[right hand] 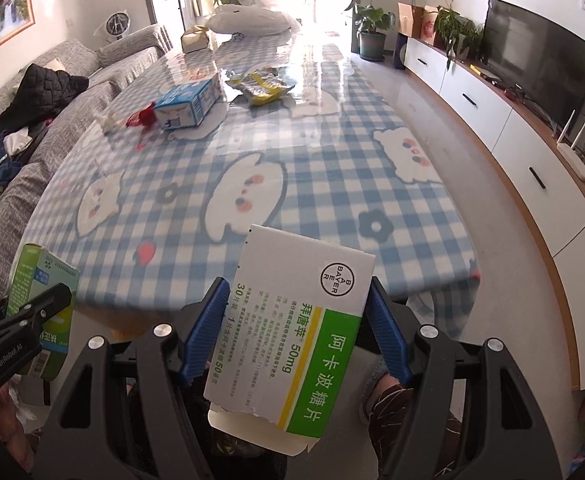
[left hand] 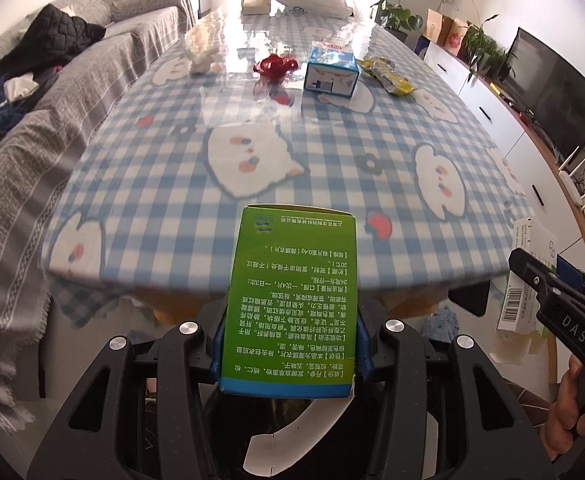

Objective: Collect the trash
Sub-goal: 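Carry the green box and white medicine box down over the trash bin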

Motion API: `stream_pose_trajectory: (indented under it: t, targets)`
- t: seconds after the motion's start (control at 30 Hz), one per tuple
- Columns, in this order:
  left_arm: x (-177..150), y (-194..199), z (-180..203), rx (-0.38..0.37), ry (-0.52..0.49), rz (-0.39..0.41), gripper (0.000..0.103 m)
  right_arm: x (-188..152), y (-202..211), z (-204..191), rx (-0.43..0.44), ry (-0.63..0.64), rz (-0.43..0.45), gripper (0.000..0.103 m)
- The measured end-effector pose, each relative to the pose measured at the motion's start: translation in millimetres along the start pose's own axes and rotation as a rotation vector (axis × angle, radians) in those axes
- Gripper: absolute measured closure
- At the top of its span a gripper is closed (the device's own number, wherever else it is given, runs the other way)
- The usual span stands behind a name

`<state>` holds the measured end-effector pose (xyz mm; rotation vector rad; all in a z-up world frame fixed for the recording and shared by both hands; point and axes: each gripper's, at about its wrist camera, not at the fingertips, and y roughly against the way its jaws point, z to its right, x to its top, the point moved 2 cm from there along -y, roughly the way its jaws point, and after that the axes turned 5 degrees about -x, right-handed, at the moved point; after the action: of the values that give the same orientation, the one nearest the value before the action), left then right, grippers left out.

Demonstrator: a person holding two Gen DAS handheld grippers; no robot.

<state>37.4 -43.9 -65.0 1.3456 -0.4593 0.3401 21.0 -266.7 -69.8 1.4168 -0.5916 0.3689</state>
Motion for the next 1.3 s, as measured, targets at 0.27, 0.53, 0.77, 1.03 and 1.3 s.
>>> stream_pose_trajectory:
  t: [0.27,0.53,0.77,1.03,1.3]
  targets:
    - [-30,11,0,-0.004,0.002,0.002,0.057,-38,9,-2,0.005,0.033,-0.001,0.037]
    - [-62,13,-1,-0.002,0.008,-0.018,0.057,-70,7,-8,0.01,0.051,-0.035,0.037]
    - [-92,4,-9,0.02,0.031,-0.053,0.057,-94,2,-22,0.028,0.074,-0.059,0.037]
    - [-125,-2,-23,0.055,0.06,-0.08,0.057,-118,-5,-40,0.045,0.116,-0.078,0.037]
    - [-152,-14,-34,0.058,0.086,-0.111,0.057,-143,-21,-57,0.066,0.142,-0.095,0.037]
